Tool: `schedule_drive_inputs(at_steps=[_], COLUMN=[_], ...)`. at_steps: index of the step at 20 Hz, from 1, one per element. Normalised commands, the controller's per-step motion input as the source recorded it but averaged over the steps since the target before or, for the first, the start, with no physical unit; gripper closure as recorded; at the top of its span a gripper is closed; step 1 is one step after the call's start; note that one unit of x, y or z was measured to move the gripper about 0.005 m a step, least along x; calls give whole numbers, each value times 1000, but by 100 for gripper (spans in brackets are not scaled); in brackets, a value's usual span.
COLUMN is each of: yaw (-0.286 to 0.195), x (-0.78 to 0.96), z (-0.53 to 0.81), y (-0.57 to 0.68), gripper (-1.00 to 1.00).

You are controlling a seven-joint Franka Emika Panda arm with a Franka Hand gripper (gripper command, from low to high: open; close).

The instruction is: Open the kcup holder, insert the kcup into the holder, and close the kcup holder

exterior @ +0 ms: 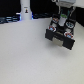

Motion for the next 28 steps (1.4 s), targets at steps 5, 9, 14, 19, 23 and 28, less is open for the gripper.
schedule_drive_inputs(at_steps=[5, 9, 14, 19, 23, 28], yaw=[-28, -28, 7, 3, 21, 16], x=[0, 44, 68, 42, 18, 18], z=[178, 89, -80, 2, -80, 26], y=[-448, -474, 15, 51, 68, 42], gripper=[100, 100, 100, 100, 100, 100])
